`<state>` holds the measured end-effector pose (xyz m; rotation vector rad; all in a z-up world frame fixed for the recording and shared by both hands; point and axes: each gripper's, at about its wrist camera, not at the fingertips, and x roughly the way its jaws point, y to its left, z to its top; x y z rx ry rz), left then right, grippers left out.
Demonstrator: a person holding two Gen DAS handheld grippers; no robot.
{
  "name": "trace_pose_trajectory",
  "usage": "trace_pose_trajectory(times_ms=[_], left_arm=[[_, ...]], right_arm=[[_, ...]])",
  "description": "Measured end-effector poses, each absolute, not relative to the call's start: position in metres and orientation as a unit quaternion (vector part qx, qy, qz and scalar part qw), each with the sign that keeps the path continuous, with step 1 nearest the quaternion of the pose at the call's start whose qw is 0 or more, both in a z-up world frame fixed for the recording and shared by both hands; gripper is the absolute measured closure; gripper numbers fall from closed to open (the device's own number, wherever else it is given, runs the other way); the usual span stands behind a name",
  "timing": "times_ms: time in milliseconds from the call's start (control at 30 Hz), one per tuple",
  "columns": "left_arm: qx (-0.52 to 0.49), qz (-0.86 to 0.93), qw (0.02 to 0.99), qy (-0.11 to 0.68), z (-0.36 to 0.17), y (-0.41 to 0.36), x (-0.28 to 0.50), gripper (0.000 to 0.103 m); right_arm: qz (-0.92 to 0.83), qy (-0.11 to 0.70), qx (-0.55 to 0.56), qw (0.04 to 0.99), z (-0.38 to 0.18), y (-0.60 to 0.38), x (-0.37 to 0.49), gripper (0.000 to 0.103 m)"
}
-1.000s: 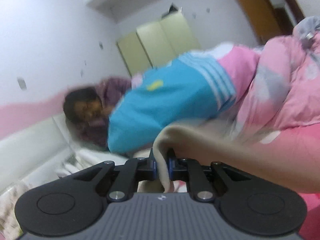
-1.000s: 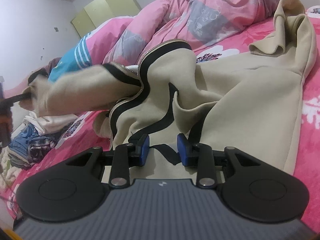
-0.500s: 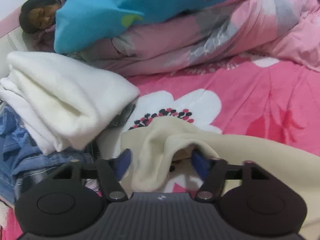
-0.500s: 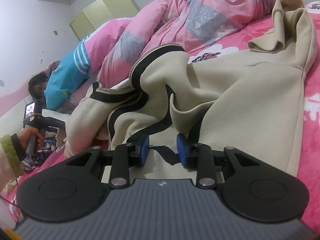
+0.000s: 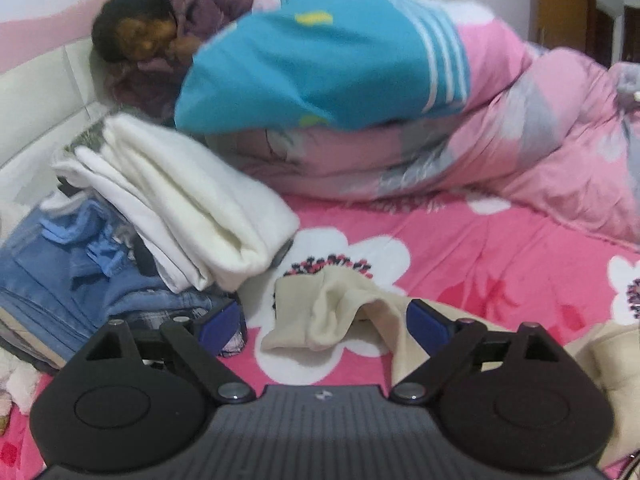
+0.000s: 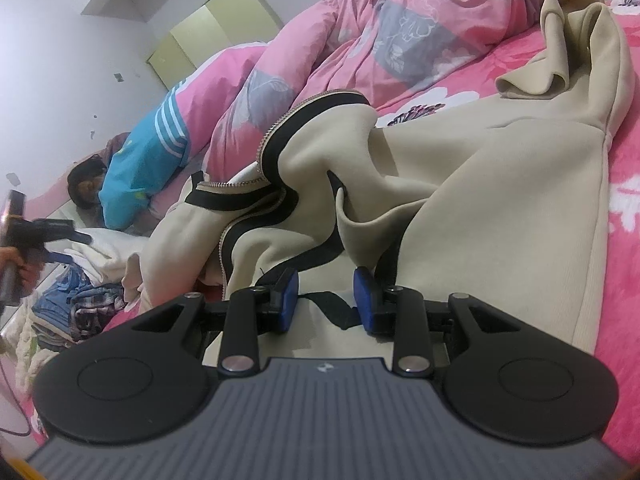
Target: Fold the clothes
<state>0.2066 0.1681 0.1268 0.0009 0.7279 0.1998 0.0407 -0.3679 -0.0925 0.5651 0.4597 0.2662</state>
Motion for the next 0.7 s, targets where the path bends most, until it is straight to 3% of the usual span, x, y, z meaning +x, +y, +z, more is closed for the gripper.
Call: trace_pose_trajectory(times_ms=[300, 367, 567, 700], left_arm=[[-0.001, 0.036, 0.959, 0.281, 0.151, 0.135, 0.124, 0.011], [-0.014, 0.020, 0.962, 0.273, 0.146, 0.126, 0.106, 0.011], [-0.081, -0.045, 0.956, 0.278, 0.109, 0.098, 0.065, 0.011], [-0.127, -0.073, 0.940, 0.307, 0.067, 0.075, 0.058, 0.012]], right_arm=[[0.130, 0.240, 0.245, 0.930, -0.083, -0.362, 0.041, 0.070], [0.129, 0.245, 0.228, 0.934, -0.076, -0.357, 0.039, 0.063], [0.151, 0.238, 0.111, 0.953, -0.048, -0.317, 0.024, 0.047], [0.218, 0.229, 0.036, 0.948, -0.036, -0.281, 0.011, 0.049]])
